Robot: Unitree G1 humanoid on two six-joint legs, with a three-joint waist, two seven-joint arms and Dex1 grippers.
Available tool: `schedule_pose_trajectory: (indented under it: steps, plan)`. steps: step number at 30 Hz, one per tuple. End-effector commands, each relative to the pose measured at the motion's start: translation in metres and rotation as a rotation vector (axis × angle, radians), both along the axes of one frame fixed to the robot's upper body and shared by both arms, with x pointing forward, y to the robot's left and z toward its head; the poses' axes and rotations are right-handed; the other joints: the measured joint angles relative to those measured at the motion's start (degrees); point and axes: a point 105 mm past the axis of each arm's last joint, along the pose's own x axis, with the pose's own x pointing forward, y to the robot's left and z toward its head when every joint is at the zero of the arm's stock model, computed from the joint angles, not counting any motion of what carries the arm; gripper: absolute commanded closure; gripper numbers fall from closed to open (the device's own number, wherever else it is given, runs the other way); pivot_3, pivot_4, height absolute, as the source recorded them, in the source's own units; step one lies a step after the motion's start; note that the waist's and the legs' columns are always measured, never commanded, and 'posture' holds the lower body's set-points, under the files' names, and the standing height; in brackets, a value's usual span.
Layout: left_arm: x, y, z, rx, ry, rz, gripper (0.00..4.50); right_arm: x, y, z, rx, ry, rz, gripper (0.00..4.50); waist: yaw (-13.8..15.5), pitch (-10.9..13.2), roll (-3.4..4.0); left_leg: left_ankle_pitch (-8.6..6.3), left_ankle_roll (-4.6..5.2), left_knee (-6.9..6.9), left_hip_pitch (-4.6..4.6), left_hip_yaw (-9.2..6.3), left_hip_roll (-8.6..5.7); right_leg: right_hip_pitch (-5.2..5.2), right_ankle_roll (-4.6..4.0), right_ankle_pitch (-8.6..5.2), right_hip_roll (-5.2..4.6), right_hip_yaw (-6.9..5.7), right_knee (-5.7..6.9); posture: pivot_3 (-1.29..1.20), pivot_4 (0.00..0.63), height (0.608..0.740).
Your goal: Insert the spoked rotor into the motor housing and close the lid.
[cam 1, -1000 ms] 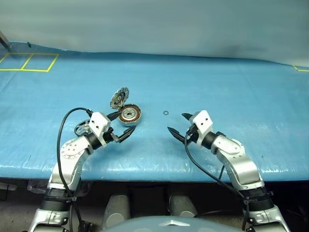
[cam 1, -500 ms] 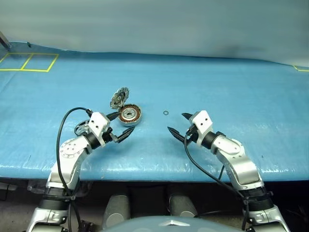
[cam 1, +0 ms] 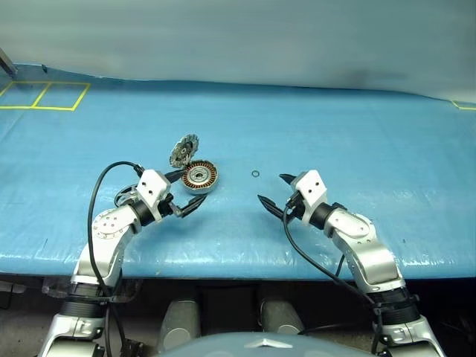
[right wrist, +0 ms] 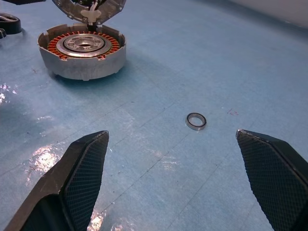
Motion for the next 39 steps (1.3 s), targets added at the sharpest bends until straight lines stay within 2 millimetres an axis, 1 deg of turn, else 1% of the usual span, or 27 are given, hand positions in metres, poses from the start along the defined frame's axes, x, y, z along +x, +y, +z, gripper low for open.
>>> schedule_pose_trajectory:
  steps: [1,3,5,9,13,18,22,27,30,35,37,39]
  plan:
    - [0.009,-0.004,0.012,0.149,-0.046,-0.050,0.00,0.004,0.002,0.013,-0.003,-0.057,0.010,0.03,0.1,0.0,-0.01,0.00,0.00,0.00,0.00,-0.01,0.00,0.00,0.00,0.00,0.00,0.00,0.01,0.00,0.150,0.740]
    - [0.014,-0.008,0.014,0.310,-0.052,-0.118,0.00,0.005,0.002,0.013,-0.007,-0.057,0.014,0.03,0.1,0.0,-0.01,0.00,-0.01,0.02,0.01,-0.02,0.00,0.02,0.00,0.00,0.01,-0.01,0.01,0.00,0.150,0.740]
    - [0.018,-0.011,0.021,0.478,-0.081,-0.204,0.00,0.007,0.005,0.013,-0.009,-0.061,0.025,0.03,0.1,0.0,-0.03,0.01,-0.01,0.02,0.01,-0.01,-0.02,0.03,0.01,0.00,0.01,0.00,-0.01,0.00,0.150,0.740]
    - [0.024,-0.017,0.035,0.737,-0.131,-0.365,0.00,0.010,0.007,0.016,-0.011,-0.074,0.035,0.03,0.1,0.0,-0.03,0.00,-0.01,-0.02,-0.06,0.00,-0.02,-0.04,0.00,0.00,0.01,0.01,-0.05,0.00,0.150,0.740]
    - [0.033,-0.026,0.042,0.964,-0.175,-0.505,0.00,0.013,0.009,0.018,-0.018,-0.077,0.056,0.03,0.0,0.0,-0.04,0.00,-0.01,-0.06,-0.13,-0.03,-0.03,-0.09,0.00,-0.01,0.06,0.01,-0.05,0.00,0.150,0.740]
    - [0.051,-0.034,0.049,1.210,-0.243,-0.599,0.00,0.015,0.010,0.020,-0.045,-0.072,0.086,0.03,0.1,0.0,-0.05,0.01,0.00,-0.04,-0.23,-0.09,-0.03,-0.15,0.00,-0.01,0.11,0.04,-0.04,0.00,0.150,0.740]
    - [0.064,-0.040,0.054,1.404,-0.309,-0.643,0.00,0.016,0.006,0.024,-0.084,-0.073,0.104,0.03,0.2,0.0,-0.06,0.01,0.00,0.04,-0.32,-0.12,-0.04,-0.17,0.02,0.00,0.12,0.05,-0.04,0.00,0.150,0.740]
    - [0.068,-0.046,0.053,1.470,-0.341,-0.672,0.00,0.016,0.001,0.028,-0.103,-0.076,0.104,0.03,0.1,0.0,-0.06,0.01,0.01,0.04,-0.35,-0.16,-0.04,-0.20,0.03,0.01,0.13,0.05,-0.03,0.00,0.150,0.740]
    - [0.067,-0.047,0.043,1.516,-0.329,-0.712,0.00,0.015,0.000,0.029,-0.115,-0.074,0.105,0.03,0.2,0.1,-0.07,0.01,0.02,0.07,-0.38,-0.21,-0.04,-0.20,0.04,0.02,0.17,0.05,-0.01,0.00,0.150,0.740]
    - [0.064,-0.047,0.036,1.551,-0.318,-0.745,0.00,0.014,-0.002,0.029,-0.124,-0.070,0.102,0.03,0.3,0.1,-0.07,0.01,0.02,0.20,-0.37,-0.22,-0.04,-0.14,0.08,0.04,0.16,0.06,0.03,0.00,0.150,0.740]
    - [0.063,-0.047,0.036,1.540,-0.317,-0.746,0.00,0.014,-0.002,0.029,-0.126,-0.068,0.100,0.03,0.2,0.1,-0.07,0.01,0.02,0.25,-0.37,-0.21,-0.03,-0.13,0.11,0.05,0.16,0.07,0.04,0.00,0.150,0.740]
    - [0.064,-0.049,0.042,1.513,-0.329,-0.723,0.00,0.013,-0.002,0.029,-0.125,-0.066,0.099,0.03,0.2,0.1,-0.07,0.01,0.02,0.28,-0.37,-0.21,-0.03,-0.13,0.14,0.07,0.16,0.07,0.05,0.00,0.150,0.740]
